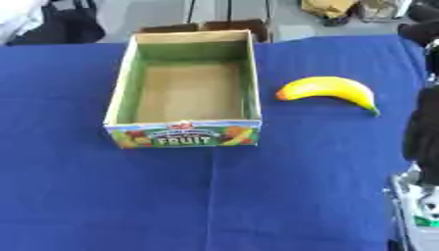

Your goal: Pick up objects on the table and place them in the box.

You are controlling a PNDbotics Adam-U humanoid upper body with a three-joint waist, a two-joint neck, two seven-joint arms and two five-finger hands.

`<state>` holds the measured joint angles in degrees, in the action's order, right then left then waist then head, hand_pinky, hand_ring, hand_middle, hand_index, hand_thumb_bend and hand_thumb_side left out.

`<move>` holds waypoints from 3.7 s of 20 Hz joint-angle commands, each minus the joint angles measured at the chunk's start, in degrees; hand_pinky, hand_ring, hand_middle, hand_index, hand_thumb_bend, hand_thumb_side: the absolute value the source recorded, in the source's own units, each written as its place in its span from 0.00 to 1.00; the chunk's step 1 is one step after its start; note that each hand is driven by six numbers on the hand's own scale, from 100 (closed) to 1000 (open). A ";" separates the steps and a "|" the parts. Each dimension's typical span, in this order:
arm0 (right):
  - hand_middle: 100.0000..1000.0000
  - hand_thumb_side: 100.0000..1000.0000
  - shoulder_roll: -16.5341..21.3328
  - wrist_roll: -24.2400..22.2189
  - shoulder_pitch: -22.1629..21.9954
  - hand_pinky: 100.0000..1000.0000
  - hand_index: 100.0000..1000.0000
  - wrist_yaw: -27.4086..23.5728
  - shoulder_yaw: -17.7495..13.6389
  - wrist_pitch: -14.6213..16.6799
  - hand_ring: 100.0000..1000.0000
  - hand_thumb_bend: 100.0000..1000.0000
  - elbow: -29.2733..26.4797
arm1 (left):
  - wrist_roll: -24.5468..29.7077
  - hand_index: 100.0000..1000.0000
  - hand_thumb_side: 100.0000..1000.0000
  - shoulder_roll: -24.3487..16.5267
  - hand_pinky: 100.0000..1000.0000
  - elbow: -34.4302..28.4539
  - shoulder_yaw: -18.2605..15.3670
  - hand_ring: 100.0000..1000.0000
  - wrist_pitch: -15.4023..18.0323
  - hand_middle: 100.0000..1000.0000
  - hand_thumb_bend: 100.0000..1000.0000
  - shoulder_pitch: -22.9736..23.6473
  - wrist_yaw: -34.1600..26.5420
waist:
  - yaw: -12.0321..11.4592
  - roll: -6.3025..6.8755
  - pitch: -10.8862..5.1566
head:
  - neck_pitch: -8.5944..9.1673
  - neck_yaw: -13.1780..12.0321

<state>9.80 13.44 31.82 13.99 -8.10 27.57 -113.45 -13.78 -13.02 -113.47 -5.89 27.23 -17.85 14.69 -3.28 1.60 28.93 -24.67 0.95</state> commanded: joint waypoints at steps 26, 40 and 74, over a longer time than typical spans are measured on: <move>0.49 1.00 16.12 -11.26 19.50 0.71 0.81 15.49 6.57 -13.65 0.79 0.40 13.85 | 0.27 0.91 0.90 -0.51 0.71 -1.12 0.39 0.77 -0.24 0.78 0.00 0.54 -0.44 | -1.34 0.82 -15.64 | -3.00 4.53; 0.53 1.00 18.27 -16.36 32.24 0.73 0.83 25.49 9.56 -12.62 0.83 0.51 32.34 | 0.54 0.91 0.90 -0.67 0.71 -1.12 0.70 0.77 -0.49 0.78 0.00 1.04 -0.66 | -2.01 0.68 -16.07 | -2.98 4.05; 0.56 0.83 30.33 -37.47 32.81 0.76 0.90 22.32 10.06 -9.24 0.88 0.67 48.44 | 0.49 0.91 0.91 -1.36 0.71 -1.12 0.81 0.77 -1.17 0.78 0.00 1.18 -0.36 | -0.54 -0.23 -16.35 | -2.06 2.50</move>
<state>37.85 -23.21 63.92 37.12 2.16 18.18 -64.71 -13.21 -13.06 -113.47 -5.14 26.17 -16.65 14.16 -3.88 1.62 28.93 -27.38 3.50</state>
